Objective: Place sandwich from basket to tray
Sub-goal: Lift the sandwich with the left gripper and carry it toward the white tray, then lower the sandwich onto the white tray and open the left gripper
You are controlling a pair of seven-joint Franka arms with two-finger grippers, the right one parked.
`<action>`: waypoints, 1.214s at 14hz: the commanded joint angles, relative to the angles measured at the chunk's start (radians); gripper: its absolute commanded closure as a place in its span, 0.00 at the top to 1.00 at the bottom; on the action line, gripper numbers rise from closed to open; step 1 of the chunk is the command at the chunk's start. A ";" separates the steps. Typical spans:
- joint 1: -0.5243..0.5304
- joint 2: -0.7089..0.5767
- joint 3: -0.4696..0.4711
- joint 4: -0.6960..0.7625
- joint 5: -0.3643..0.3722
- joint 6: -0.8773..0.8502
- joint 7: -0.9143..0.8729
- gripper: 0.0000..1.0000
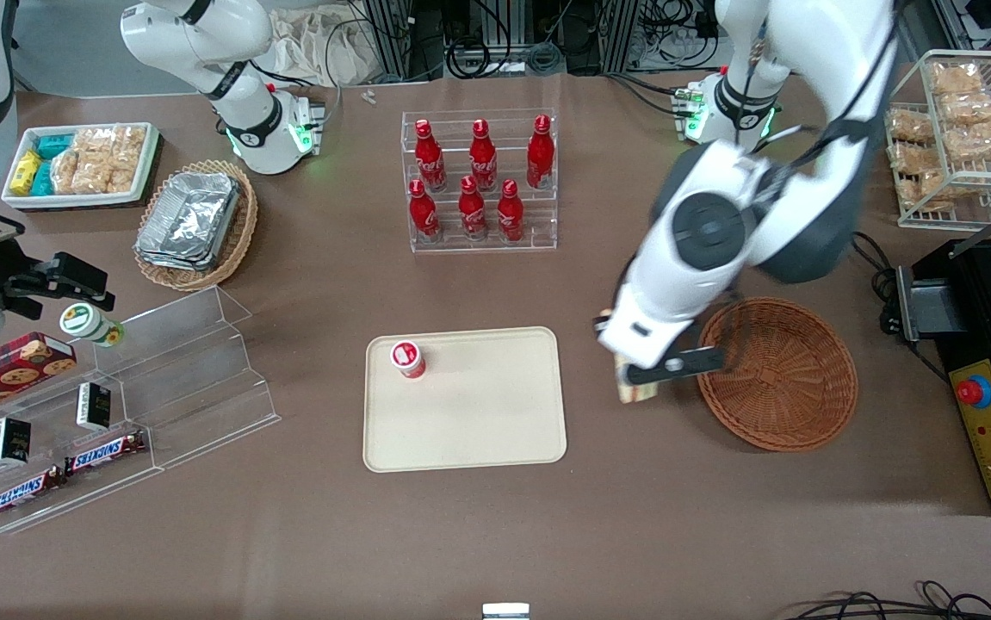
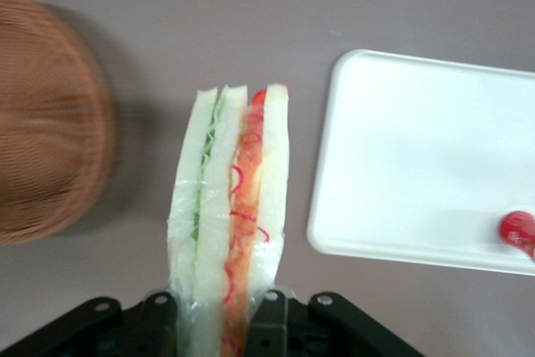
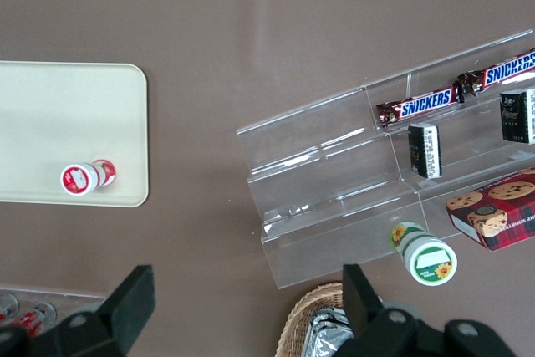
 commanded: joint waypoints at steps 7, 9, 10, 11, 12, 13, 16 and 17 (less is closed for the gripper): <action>-0.128 0.344 0.013 0.095 0.024 0.354 -0.031 0.03; -0.131 0.370 0.015 0.096 0.024 0.390 -0.026 0.03; -0.131 0.378 0.015 0.096 0.024 0.403 -0.026 0.03; -0.131 0.382 0.016 0.095 0.034 0.403 -0.026 0.03; -0.131 0.388 0.016 0.093 0.057 0.403 -0.026 0.06; -0.131 0.390 0.016 0.093 0.071 0.403 -0.026 0.49; -0.129 0.373 0.016 0.092 0.077 0.397 -0.035 1.00; -0.128 0.359 0.016 0.093 0.077 0.391 -0.038 1.00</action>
